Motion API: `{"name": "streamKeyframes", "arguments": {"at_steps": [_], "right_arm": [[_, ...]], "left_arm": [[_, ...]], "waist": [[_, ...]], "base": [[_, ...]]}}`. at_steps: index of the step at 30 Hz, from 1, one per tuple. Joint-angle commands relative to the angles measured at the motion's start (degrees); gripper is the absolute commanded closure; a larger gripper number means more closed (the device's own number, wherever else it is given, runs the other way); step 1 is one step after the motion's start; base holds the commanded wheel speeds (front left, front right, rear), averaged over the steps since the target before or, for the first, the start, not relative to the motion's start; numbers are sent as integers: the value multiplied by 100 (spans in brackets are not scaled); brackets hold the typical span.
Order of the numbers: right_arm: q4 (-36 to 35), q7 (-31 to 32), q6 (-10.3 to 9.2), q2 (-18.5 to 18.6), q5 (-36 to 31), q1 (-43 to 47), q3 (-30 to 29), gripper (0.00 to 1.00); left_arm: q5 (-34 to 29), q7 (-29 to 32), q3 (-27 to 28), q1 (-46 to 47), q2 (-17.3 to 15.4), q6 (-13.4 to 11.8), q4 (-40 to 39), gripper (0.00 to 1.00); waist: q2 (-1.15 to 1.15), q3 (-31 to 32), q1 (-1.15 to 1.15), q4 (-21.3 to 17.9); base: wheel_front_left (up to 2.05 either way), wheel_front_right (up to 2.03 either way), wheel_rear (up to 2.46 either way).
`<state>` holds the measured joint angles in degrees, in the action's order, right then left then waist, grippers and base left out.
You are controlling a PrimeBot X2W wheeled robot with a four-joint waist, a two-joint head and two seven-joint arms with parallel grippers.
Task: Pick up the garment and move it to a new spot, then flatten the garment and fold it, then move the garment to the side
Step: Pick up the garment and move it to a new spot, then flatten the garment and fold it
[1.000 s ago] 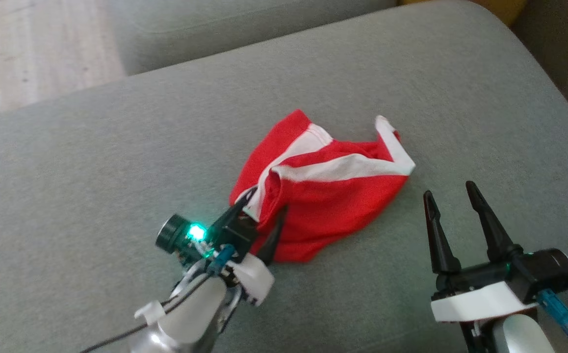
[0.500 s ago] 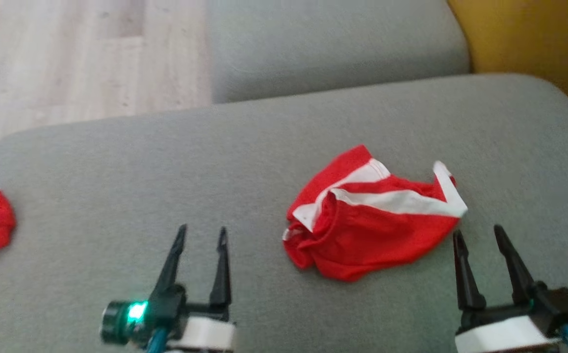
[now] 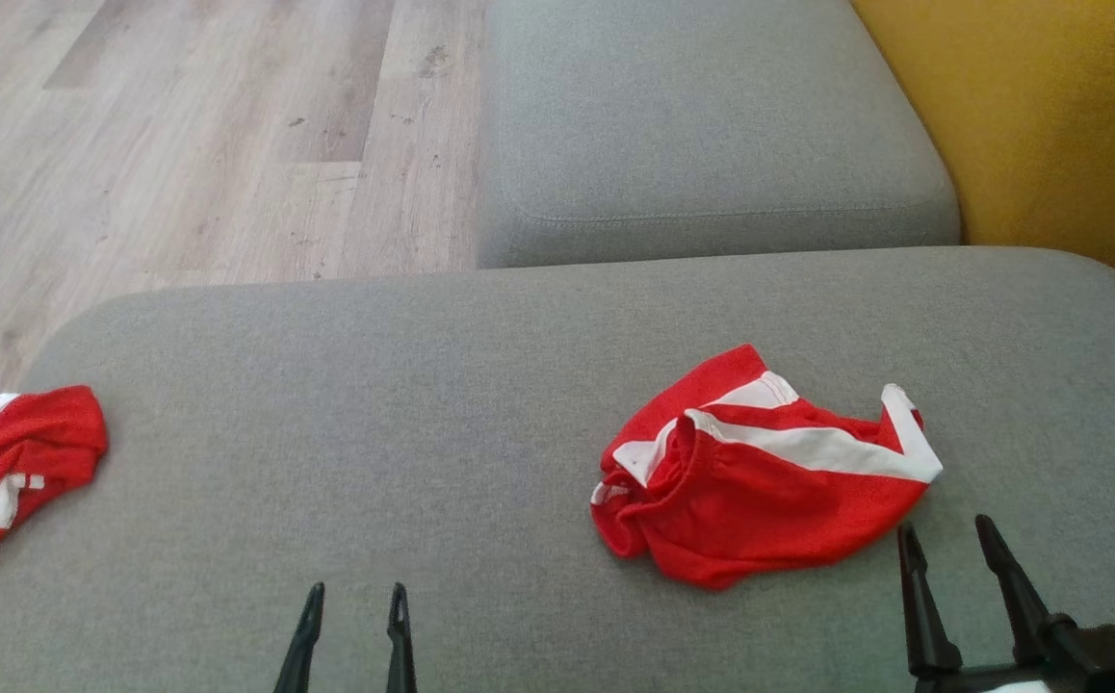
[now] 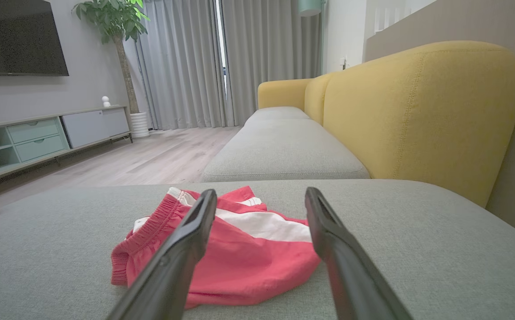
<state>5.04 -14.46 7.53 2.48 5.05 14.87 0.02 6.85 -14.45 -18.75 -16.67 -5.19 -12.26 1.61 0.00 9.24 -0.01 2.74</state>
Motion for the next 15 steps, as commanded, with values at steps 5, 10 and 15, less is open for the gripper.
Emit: {"name": "streamKeyframes", "arguments": {"at_steps": [5, 10, 15], "right_arm": [[-126, -54, -4, 40, 43, -155, 199, 0], [-97, -54, -4, 40, 25, -152, 229, 0], [-90, -54, -4, 40, 25, -139, 239, 0]], "left_arm": [[-69, -54, 218, 229, 126, 200, -51, 0], [-108, -54, 282, 255, 163, 299, 16, 0], [-132, -54, 309, 271, 186, 346, 31, 0]], "waist": [[0, 26, 1, -24], [0, 48, 1, -61], [0, 67, 1, -80]], "base": [[0, 0, 0], [0, 0, 0], [0, 0, 0]]}}
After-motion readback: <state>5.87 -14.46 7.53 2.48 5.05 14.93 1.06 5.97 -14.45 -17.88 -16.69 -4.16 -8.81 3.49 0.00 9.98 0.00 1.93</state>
